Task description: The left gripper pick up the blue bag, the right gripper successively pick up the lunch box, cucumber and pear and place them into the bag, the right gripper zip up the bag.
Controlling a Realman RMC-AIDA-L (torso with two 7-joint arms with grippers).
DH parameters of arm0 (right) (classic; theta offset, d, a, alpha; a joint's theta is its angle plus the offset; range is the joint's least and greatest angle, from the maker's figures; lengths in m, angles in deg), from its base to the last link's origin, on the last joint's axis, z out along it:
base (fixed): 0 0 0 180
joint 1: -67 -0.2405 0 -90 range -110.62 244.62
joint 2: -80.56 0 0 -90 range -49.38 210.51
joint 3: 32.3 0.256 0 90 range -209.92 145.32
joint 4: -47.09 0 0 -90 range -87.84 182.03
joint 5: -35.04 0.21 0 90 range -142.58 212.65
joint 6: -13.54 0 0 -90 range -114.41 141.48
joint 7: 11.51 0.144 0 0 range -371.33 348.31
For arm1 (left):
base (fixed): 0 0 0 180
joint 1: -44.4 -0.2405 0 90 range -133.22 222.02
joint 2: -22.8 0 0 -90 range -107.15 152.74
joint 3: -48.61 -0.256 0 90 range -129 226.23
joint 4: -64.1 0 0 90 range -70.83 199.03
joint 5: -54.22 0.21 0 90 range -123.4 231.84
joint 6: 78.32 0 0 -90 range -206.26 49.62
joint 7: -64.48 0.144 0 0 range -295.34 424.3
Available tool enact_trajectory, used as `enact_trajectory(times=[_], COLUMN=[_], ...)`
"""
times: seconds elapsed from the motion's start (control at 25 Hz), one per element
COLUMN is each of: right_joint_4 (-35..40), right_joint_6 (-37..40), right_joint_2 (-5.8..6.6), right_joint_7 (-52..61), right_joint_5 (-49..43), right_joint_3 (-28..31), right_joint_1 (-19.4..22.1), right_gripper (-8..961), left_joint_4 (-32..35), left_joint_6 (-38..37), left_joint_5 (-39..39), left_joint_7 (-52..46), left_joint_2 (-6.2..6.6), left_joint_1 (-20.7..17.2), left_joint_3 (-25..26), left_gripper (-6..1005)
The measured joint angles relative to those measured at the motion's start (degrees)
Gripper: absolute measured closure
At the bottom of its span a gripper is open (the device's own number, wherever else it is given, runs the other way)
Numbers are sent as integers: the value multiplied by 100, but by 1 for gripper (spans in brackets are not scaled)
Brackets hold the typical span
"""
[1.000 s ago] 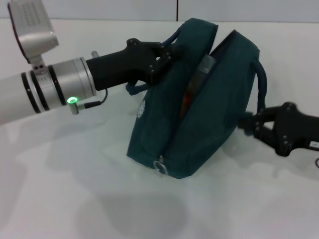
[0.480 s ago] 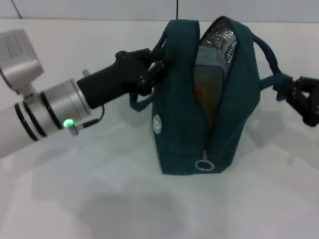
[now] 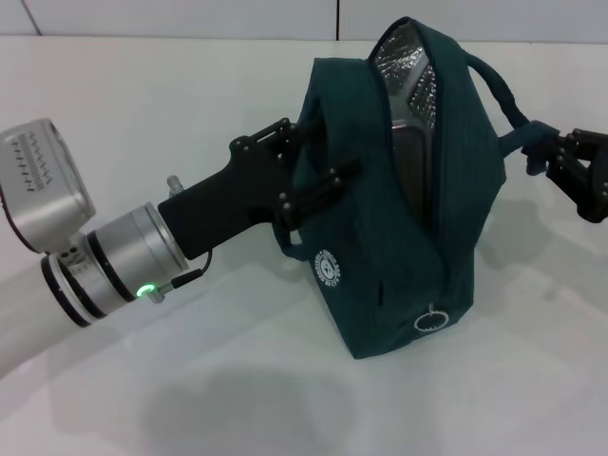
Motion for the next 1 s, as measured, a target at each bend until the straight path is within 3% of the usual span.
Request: enact_trajectory(times=[0.28,0.4,0.72,0.92,1.0], right_joint_4=[-6,21,70,69,53], right_joint_6=[370,426,972,1578,1633], right_joint_2=[159,214,198,413,413], right_joint_7=[243,362,162,167,197], right_joint_5=[-308,-331,-327,-1114,-1585], right_joint_3=[-29,-14,393,396,384], right_joint_1=[81,176,448,458,342], right_gripper=[870,867,556,424,398], left_joint_4=[31,32,80,108,107], left_joint_6=[36,56,217,286,291], left_joint_5=[-5,-5,-14,-2,22], left_joint_7=[22,23,43,93,94], left_joint_2=[-7,-13,-20,-23,-23], left_joint_1=[31,64,111,148,163], left_joint_3=[-1,-1,-1,-1,-1], left_gripper=[317,289,277,278,278])
